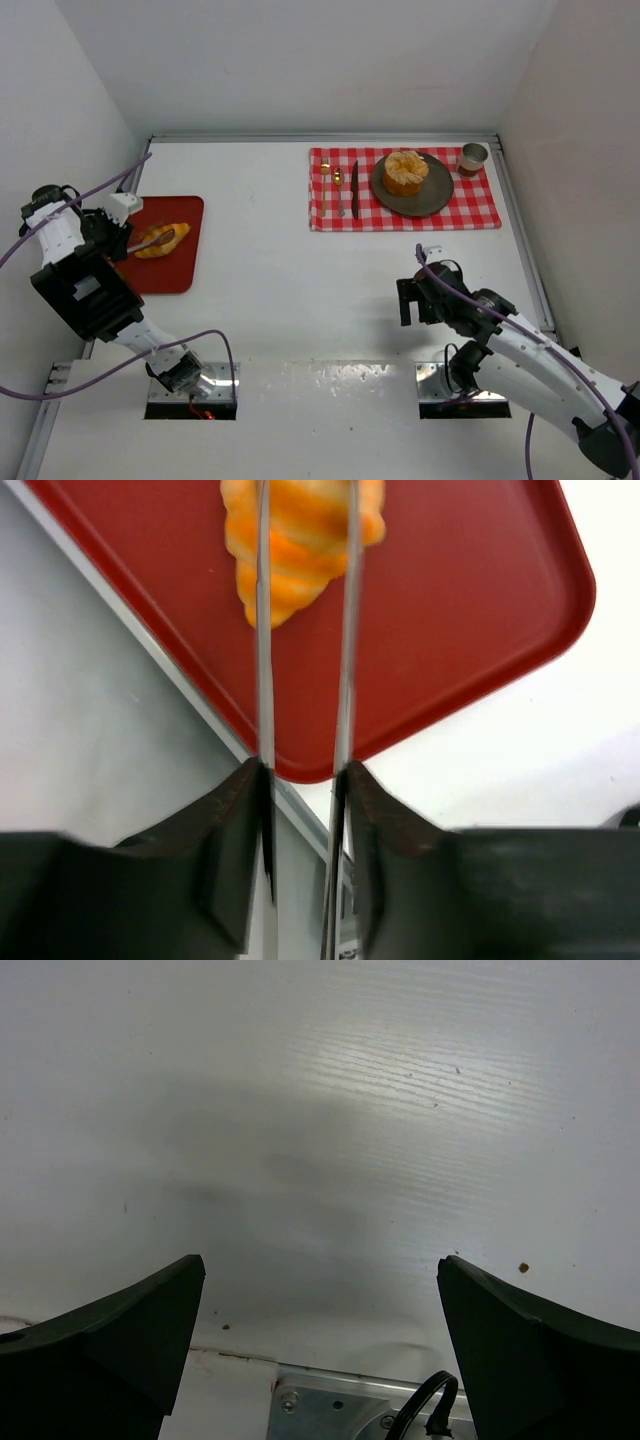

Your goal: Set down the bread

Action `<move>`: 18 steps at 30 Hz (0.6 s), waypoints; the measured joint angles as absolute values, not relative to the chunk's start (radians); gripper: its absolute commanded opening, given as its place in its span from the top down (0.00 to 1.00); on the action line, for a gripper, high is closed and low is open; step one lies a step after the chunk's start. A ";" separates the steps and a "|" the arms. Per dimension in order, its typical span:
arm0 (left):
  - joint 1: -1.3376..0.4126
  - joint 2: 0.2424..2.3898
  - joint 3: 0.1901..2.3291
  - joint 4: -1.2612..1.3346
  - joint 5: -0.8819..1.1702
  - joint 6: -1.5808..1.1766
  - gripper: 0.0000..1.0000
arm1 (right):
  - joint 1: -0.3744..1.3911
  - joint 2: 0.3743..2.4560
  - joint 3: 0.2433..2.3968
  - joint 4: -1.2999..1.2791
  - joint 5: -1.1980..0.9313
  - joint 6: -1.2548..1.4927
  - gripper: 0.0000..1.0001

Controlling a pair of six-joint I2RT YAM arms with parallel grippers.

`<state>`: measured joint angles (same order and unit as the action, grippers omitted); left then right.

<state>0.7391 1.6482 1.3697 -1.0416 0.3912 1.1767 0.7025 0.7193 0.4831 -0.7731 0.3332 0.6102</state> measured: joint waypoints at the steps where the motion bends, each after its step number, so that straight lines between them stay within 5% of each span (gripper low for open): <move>1: 0.739 1.651 1.370 -1.045 0.386 1.174 0.71 | 0.702 0.715 0.483 -0.774 0.334 0.611 0.01; 3: 0.739 1.657 1.375 -1.065 0.378 1.171 0.98 | 0.702 0.712 0.483 -0.777 0.339 0.611 0.01; 12: 0.712 1.671 1.604 -1.214 0.425 1.108 1.00 | 0.702 0.678 0.483 -0.796 0.390 0.657 0.01; 18: 0.536 1.597 1.690 -1.258 0.443 0.985 1.00 | 0.702 0.577 0.483 -0.833 0.473 0.715 0.01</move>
<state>0.5362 1.5974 1.6897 -1.2579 0.4431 0.9848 0.7025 0.5774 0.4831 -0.8326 0.4732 0.7155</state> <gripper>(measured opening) 0.175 0.994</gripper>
